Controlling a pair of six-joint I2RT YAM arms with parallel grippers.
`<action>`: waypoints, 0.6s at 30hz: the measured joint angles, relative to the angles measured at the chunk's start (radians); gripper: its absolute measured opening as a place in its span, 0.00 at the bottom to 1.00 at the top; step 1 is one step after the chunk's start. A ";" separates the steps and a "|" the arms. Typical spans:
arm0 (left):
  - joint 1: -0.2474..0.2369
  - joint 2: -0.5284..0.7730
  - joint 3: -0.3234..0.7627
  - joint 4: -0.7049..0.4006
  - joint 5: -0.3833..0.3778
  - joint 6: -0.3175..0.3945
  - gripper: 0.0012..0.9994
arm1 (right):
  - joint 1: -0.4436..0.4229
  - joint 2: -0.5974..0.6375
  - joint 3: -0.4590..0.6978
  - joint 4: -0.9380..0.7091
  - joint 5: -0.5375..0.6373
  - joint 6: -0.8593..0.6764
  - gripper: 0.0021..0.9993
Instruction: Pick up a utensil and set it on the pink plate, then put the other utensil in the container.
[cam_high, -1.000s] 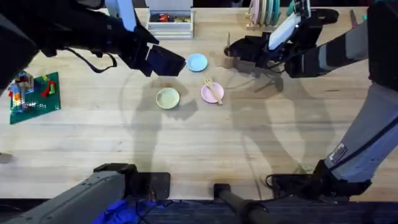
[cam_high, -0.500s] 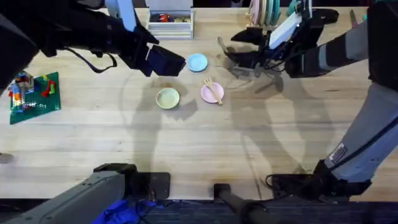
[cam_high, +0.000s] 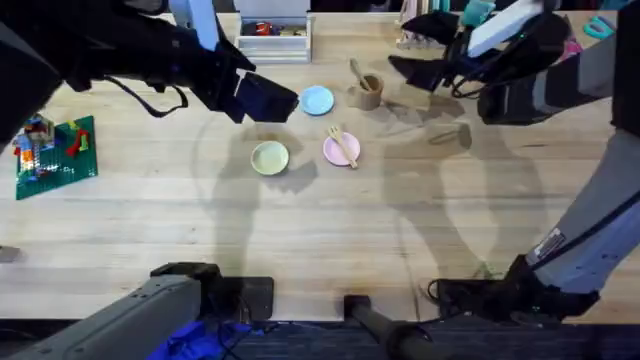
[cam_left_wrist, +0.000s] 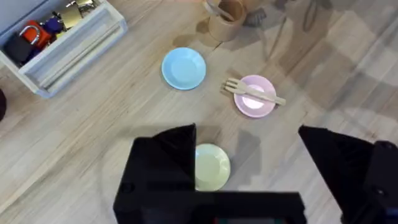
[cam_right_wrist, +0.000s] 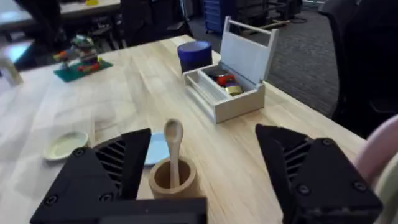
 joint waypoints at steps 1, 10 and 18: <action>0.000 0.000 0.000 0.000 0.000 0.000 0.99 | -0.007 0.000 0.000 0.024 0.001 0.039 1.00; 0.000 0.000 0.000 0.000 0.000 0.000 0.99 | -0.023 0.000 0.000 0.064 0.083 0.336 1.00; 0.000 0.000 0.000 0.000 0.000 0.000 0.99 | -0.024 0.000 0.000 -0.087 0.274 0.361 1.00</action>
